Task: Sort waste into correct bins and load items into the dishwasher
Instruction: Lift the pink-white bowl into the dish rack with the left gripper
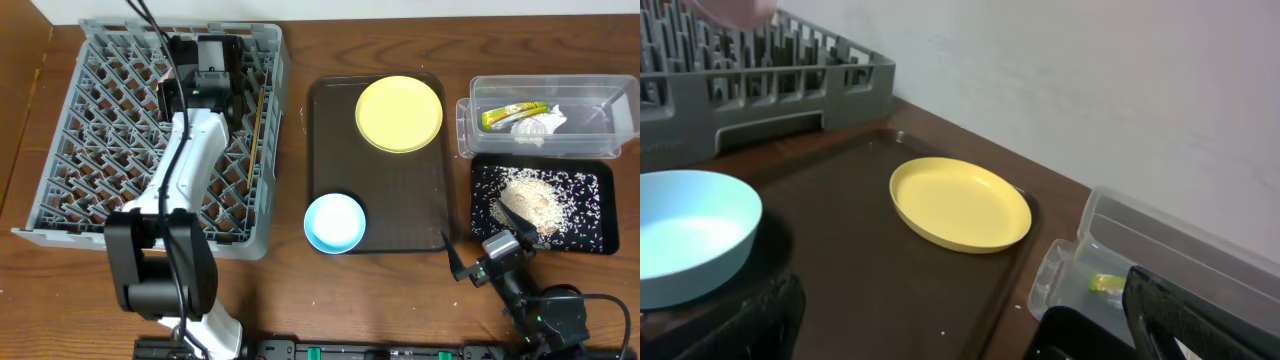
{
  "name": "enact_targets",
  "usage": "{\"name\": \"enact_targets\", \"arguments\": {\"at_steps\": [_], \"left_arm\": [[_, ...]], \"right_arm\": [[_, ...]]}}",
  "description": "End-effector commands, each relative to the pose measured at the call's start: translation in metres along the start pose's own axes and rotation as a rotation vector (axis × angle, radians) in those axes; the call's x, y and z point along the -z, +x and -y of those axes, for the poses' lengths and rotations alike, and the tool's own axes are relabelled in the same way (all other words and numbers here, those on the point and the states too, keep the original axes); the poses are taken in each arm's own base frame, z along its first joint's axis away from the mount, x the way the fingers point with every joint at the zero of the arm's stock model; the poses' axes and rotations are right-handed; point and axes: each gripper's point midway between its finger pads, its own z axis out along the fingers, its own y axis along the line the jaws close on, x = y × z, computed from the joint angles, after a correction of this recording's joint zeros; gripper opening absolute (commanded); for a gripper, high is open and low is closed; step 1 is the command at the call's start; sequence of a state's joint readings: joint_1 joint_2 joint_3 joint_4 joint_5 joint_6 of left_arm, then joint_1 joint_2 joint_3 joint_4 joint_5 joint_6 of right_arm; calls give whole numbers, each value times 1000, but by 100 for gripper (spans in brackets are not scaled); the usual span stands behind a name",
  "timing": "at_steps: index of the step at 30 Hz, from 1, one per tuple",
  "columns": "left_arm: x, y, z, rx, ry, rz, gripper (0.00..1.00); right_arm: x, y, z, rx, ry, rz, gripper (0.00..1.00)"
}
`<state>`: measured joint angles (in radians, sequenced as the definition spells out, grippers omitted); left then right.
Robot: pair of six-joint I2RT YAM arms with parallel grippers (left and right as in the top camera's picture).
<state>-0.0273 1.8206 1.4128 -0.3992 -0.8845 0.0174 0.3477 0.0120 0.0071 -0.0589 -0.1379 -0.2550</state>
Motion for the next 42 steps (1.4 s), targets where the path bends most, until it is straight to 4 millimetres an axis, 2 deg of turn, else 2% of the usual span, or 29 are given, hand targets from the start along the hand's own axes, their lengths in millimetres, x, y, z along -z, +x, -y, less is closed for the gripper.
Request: {"name": "enact_targets", "arguments": {"at_steps": [1,8,13,17,21,30,35,39,42], "left_arm": [[2,-10,-12,-41,-52,25,8],[5,-18,-10,-77,-49,54,7],[17,-25,8,-120,-22,93,7],[25,-38,24,-170,-9,151,8],[26,-49,42,-248,-11,203,8],[7,-30,66,-326,-34,160,8],[13,-28,76,-346,-21,168,8],[19,-28,76,-350,-40,172,8],[21,-31,64,-323,-108,171,8]], "right_arm": [[0,1,3,3,15,-3,99],[0,1,3,3,15,-3,99],[0,1,3,3,15,-3,99],[0,1,3,3,15,-3,99],[0,1,3,3,15,-3,99],[0,1,3,3,15,-3,99],[0,1,3,3,15,-3,99],[0,1,3,3,15,-3,99],[0,1,3,3,15,-3,99]]}}
